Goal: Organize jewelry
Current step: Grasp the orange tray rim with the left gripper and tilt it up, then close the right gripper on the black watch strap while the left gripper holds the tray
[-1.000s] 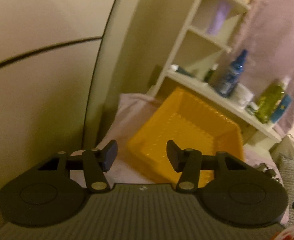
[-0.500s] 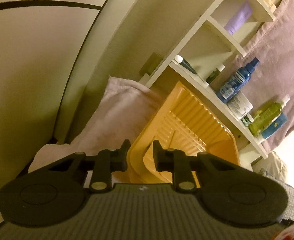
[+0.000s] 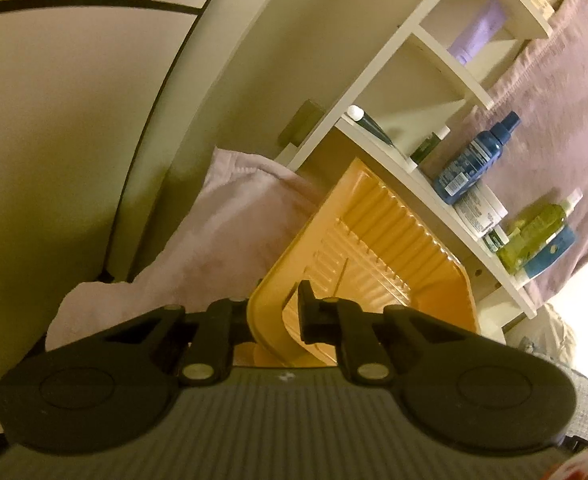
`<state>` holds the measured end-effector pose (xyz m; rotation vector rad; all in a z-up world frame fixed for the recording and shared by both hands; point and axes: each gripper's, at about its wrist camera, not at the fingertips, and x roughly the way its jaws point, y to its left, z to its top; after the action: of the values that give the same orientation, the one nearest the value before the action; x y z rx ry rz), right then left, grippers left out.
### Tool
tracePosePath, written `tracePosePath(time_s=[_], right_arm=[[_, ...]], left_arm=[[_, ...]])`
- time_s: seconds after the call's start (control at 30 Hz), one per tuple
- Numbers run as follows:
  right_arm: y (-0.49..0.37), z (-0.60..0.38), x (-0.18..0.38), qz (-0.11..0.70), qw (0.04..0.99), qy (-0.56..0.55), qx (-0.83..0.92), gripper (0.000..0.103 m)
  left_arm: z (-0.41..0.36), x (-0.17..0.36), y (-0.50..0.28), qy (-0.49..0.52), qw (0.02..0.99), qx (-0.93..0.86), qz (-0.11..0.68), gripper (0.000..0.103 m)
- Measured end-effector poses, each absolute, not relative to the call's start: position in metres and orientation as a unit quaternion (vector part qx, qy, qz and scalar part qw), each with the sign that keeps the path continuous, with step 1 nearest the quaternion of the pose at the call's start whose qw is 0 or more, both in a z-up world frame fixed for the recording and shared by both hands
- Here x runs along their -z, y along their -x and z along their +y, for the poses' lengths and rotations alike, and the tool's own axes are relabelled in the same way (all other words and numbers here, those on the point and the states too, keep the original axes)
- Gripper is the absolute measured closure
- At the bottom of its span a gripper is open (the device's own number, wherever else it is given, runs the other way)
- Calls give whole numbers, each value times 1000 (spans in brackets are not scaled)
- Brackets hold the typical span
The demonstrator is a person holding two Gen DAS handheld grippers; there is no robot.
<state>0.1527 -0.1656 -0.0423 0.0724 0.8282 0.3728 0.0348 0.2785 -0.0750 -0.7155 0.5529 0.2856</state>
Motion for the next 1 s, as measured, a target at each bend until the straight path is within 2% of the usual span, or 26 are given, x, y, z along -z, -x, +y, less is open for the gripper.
tracePosePath(time_s=[0.57,0.63,0.7,0.8,0.9,1.0], right_arm=[[-157,-200,60,368,909,-68,-181,1],[-160,-196,61,356,911,-56,-199,8],[-166,-191,60,349,910,-45,-221,20],[-174,-180,60,334,910,-28,-245,27],[-183,-167,64,326,906,4,-270,49],[-192,-150,70,323,898,47,-295,58]], left_arm=[[181,19,-14,121,943,-190,246,96],[169,16,-15,92,946,-196,243,96],[159,12,-18,71,947,-200,240,96],[144,7,-23,33,948,-210,239,96],[132,5,-27,3,947,-217,237,96],[126,3,-30,-11,946,-219,237,96]])
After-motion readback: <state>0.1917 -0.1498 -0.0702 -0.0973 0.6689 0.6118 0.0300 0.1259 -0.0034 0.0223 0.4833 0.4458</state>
